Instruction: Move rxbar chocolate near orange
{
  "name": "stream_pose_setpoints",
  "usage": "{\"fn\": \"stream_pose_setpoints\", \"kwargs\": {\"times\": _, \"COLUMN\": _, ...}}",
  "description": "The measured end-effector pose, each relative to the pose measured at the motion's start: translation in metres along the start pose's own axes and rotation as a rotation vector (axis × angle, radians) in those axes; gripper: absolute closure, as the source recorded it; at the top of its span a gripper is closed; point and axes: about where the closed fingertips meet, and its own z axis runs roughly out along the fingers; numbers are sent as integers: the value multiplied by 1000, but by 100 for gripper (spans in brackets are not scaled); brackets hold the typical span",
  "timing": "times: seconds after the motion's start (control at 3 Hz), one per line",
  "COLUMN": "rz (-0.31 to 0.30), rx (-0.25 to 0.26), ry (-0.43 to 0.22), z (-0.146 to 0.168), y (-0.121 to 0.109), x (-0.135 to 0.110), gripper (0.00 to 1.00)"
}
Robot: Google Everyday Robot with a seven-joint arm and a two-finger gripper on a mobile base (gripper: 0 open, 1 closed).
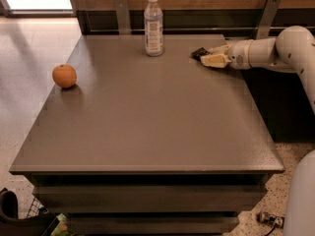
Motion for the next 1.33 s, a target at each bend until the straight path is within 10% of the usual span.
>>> {"fn": "stream_pose_setpoints", "kwargs": {"times": 1.33, "rz": -51, "rx": 36, "ry": 18, "z": -24, "y": -3, "x": -27, "gripper": 100}}
